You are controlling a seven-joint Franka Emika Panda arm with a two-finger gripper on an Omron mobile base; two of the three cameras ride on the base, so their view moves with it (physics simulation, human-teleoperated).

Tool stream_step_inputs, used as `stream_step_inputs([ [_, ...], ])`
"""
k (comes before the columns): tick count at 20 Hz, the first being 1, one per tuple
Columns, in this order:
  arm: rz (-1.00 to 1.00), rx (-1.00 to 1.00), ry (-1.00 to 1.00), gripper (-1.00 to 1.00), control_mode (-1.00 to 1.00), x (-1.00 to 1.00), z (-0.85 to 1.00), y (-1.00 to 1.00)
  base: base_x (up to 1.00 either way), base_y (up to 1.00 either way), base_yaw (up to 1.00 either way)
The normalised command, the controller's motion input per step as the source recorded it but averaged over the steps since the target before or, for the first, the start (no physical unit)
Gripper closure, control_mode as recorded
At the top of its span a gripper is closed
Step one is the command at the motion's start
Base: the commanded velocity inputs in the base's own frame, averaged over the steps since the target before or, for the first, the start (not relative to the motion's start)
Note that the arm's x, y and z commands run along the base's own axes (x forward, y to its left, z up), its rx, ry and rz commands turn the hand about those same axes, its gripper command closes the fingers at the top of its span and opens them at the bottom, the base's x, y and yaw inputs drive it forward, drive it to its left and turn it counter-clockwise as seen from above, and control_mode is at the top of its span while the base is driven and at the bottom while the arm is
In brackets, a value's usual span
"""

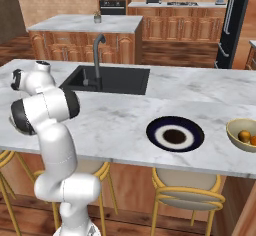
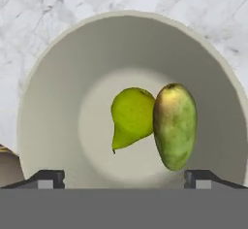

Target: Take the fruits from the plate on the dining counter and place two fruits in each bowl.

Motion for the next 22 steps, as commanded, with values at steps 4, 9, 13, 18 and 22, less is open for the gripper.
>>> stream_step_inputs([
  [4, 0.0, -0.06, 0.04, -1.0, -1.0, -0.65, 0.36, -0.15, 0.0, 0.0, 0.0],
  [9, -0.02, -0.12, 0.03, -1.0, -1.0, -0.81, 0.14, -0.37, 0.0, 0.0, 0.0],
  [13, -0.01, -0.13, 0.01, -1.0, -1.0, -0.74, 0.01, -0.64, 0.0, 0.0, 0.0],
  [18, -0.09, -0.04, -0.01, -1.0, -1.0, -0.7, 0.0, -0.73, 0.0, 0.0, 0.0],
  [22, -0.19, 0.0, -0.06, -1.0, -1.0, -0.67, 0.0, -0.71, 0.0, 0.0, 0.0],
])
